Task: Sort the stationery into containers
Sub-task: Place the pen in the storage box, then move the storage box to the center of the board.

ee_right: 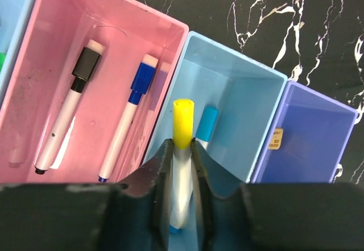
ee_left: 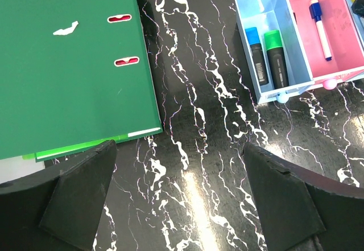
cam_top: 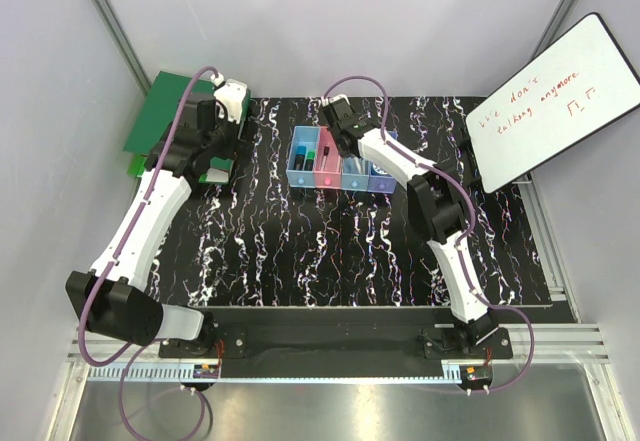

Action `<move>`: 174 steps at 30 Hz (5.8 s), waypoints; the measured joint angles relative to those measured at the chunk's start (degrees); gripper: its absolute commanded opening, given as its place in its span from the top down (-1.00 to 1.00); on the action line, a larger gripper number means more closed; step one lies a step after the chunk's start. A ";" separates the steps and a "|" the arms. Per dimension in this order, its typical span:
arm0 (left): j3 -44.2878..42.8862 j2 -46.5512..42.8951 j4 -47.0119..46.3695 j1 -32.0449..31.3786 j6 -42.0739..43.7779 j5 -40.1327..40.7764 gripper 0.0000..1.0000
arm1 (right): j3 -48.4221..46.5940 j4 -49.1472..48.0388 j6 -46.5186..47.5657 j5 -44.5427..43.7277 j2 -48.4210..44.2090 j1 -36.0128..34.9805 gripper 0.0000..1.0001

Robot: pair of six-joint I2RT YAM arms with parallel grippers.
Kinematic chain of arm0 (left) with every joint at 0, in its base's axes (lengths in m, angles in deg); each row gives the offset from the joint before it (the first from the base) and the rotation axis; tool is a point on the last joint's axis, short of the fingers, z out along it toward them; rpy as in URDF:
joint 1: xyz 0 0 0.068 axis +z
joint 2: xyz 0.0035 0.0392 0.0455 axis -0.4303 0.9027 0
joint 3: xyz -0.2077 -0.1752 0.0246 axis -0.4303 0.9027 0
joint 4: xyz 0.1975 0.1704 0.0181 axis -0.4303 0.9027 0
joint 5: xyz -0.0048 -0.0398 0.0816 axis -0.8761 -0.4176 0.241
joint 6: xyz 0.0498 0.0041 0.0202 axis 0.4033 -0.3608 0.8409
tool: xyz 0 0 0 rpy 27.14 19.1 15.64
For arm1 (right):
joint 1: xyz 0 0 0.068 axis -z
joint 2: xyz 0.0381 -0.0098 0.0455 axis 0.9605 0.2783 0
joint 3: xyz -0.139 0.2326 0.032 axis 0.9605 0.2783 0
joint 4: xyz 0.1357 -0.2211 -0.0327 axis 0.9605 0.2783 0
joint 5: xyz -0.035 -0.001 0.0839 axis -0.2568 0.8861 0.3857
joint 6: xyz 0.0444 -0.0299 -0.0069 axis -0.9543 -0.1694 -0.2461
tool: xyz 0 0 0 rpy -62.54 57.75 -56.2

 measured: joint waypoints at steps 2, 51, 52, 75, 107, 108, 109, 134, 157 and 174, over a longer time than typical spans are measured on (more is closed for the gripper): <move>0.00 0.00 0.11 0.00 0.13 0.00 -0.98 | 0.00 0.09 -0.04 0.02 0.00 -0.02 0.36; 0.00 0.00 0.15 0.00 0.35 -0.48 -0.98 | 7.76 6.51 -11.04 8.79 -8.68 -3.87 0.24; 0.00 0.00 0.15 0.00 0.35 -0.50 -0.98 | 8.09 6.16 -11.08 8.79 -8.72 -3.87 0.24; 0.00 0.00 0.15 0.00 1.42 -0.50 -0.98 | 17.31 4.72 -13.90 10.19 -12.11 -6.14 0.24; -3.87 1.33 0.33 0.00 3.37 -0.48 -0.98 | 20.04 14.34 -30.93 5.53 -15.06 -10.58 1.00; -3.87 1.49 0.33 0.00 3.37 -0.48 -0.98 | 20.04 14.60 -31.61 5.20 -15.06 -10.58 1.00; -3.87 1.62 0.37 0.00 3.37 -0.46 -0.98 | 20.04 14.88 -32.28 4.85 -15.06 -10.58 1.00; -5.38 2.62 2.08 0.00 3.41 -0.46 -0.98 | 17.84 18.97 -38.45 4.92 -14.36 -10.62 0.87; -5.38 2.62 2.05 0.00 3.39 -0.46 -0.98 | 16.17 17.92 -36.11 4.70 -13.79 -11.26 0.18; -5.38 1.95 2.16 0.00 3.41 -0.50 -0.98 | 13.27 15.15 -26.84 -8.48 -13.84 -11.56 0.10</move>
